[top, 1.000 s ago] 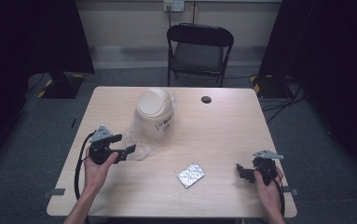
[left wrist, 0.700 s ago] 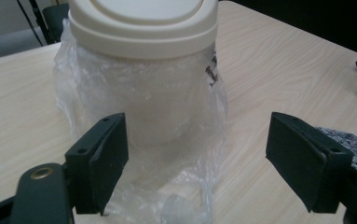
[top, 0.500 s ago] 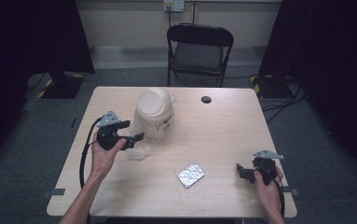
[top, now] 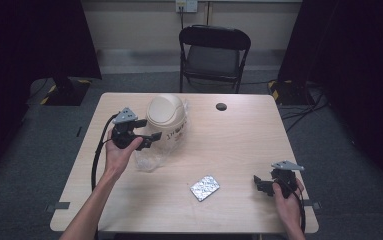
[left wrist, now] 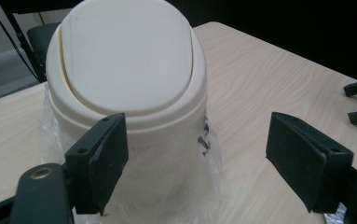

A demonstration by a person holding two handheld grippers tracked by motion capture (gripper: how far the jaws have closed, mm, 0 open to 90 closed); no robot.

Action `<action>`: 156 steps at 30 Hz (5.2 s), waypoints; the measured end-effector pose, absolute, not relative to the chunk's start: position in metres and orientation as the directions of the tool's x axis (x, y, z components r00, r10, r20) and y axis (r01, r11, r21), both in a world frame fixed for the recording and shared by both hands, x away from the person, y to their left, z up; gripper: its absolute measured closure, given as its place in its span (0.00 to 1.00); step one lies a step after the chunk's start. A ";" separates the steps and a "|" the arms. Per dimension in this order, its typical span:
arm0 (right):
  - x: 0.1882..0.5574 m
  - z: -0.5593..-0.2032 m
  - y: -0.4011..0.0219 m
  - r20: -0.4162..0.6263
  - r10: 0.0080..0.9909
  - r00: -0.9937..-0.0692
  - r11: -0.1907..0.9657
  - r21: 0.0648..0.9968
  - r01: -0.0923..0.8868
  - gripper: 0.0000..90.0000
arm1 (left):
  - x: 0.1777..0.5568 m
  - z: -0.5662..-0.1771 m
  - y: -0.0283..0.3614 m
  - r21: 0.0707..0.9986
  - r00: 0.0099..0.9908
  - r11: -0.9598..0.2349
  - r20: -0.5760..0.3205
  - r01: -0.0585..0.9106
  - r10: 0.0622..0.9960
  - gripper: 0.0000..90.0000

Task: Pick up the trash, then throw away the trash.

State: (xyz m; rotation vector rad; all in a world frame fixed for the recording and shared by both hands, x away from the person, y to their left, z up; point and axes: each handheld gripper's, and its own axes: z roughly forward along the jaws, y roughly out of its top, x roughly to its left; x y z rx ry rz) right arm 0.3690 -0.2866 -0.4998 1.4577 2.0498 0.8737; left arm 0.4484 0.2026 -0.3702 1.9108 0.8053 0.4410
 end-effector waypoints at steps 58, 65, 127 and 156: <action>0.369 -0.500 -0.287 -0.017 0.946 -0.323 0.233 0.729 0.643 0.11 | 0.514 -0.382 0.161 0.849 0.732 -0.358 -0.048 0.389 0.680 0.23; 0.369 -0.500 -0.287 -0.017 0.947 -0.322 0.232 0.730 0.643 0.11 | 0.497 -0.375 0.162 0.864 0.749 -0.351 -0.045 0.362 0.661 0.24; 0.368 -0.500 -0.286 -0.016 0.945 -0.327 0.235 0.729 0.643 0.11 | 0.360 -0.497 0.063 0.747 0.869 -0.520 -0.158 0.415 0.468 0.20; 0.368 -0.500 -0.286 -0.016 0.945 -0.327 0.235 0.729 0.643 0.11 | 0.354 -0.499 0.052 0.758 0.885 -0.572 -0.016 0.314 0.465 0.38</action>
